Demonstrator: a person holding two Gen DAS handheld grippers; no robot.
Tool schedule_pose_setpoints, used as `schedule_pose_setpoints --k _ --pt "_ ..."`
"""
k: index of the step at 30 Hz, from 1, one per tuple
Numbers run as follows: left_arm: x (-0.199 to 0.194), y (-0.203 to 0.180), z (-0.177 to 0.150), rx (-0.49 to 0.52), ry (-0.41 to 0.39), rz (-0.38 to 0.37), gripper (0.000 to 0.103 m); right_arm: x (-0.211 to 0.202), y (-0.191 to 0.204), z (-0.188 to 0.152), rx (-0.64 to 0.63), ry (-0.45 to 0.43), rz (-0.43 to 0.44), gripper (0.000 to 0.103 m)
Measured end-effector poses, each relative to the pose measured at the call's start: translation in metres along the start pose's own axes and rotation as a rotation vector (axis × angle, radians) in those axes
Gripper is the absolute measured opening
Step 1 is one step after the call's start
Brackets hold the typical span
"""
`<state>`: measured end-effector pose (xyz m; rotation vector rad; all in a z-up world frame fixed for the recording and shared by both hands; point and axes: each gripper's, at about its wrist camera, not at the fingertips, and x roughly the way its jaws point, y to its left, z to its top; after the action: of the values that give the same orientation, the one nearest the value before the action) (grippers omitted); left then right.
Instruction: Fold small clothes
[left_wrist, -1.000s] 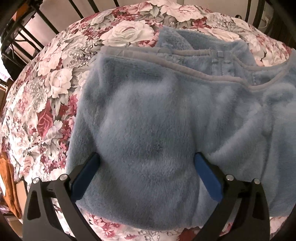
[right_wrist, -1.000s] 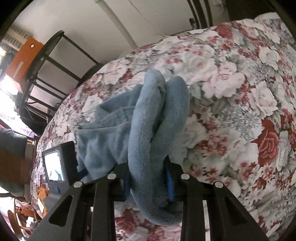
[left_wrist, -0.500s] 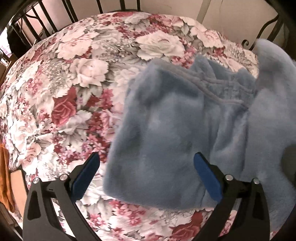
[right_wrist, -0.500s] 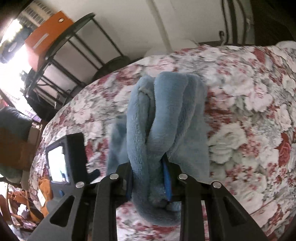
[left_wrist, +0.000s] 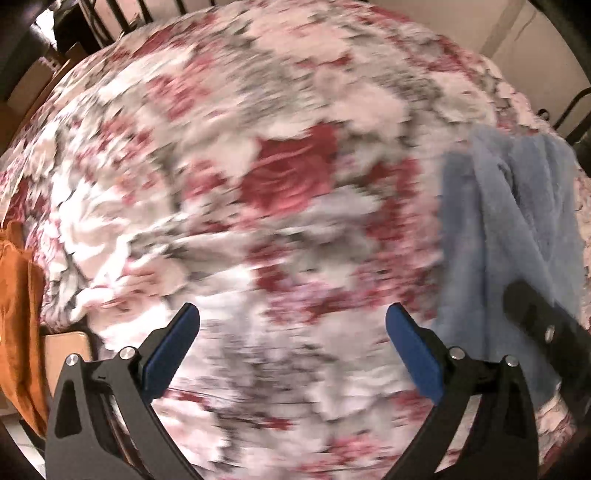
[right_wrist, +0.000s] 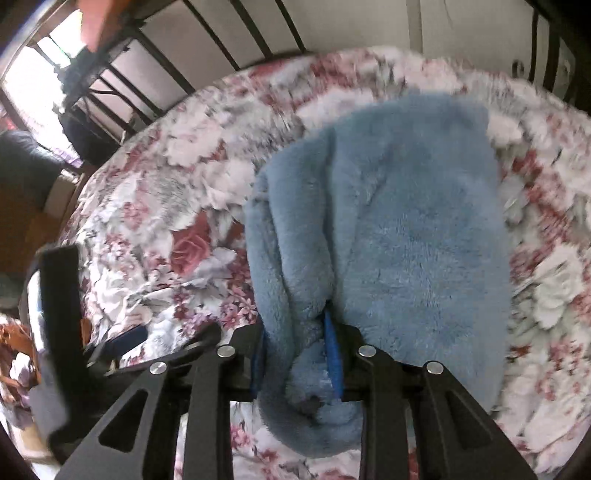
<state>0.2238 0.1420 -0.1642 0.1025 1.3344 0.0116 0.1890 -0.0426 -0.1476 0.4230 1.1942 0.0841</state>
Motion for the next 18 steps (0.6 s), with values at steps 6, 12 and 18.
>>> schedule_pose_setpoints --k 6,12,18 --pt "-0.008 0.019 -0.005 0.038 -0.033 0.052 0.098 0.002 0.005 0.005 -0.028 0.016 0.084 0.053" --pt "-0.053 -0.007 0.003 0.086 -0.149 -0.004 0.098 -0.029 0.0 0.013 0.034 -0.013 0.252 0.056" --pt "-0.086 -0.019 0.006 0.052 -0.213 -0.079 0.098 -0.067 -0.016 0.015 0.05 -0.053 0.359 0.056"
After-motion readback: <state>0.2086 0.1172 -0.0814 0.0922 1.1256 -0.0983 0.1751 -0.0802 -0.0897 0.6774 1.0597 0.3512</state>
